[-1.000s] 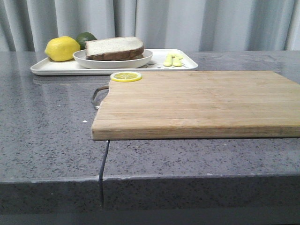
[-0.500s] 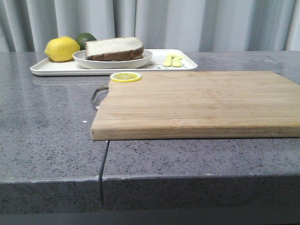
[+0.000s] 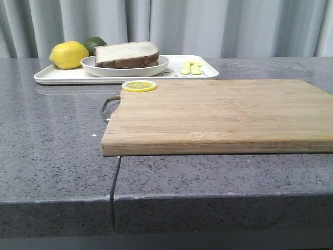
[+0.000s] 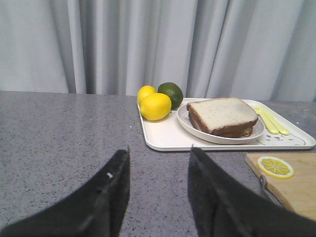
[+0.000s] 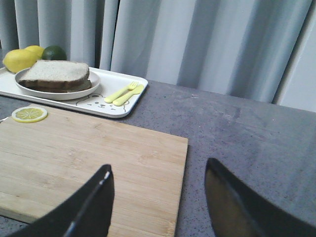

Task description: Place bread and move sandwich to tray

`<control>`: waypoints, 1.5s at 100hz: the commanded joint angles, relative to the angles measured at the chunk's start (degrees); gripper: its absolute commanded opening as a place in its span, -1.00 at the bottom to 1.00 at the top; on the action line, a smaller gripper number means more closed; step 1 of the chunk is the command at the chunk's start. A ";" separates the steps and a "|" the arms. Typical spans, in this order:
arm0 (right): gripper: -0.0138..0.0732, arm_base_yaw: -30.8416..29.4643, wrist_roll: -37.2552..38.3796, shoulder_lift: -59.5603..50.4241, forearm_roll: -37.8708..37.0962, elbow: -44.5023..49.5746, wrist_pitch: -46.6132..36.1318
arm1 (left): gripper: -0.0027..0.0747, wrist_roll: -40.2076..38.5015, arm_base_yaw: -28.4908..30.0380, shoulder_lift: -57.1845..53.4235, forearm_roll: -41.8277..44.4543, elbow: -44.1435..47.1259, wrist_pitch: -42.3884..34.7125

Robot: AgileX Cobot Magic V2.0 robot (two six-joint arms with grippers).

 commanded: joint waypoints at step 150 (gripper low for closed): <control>-0.84 -0.32 -0.34 -3.03 -0.77 -1.12 -1.97 | -0.98 -0.05 -0.54 -2.99 -0.47 2.34 -2.63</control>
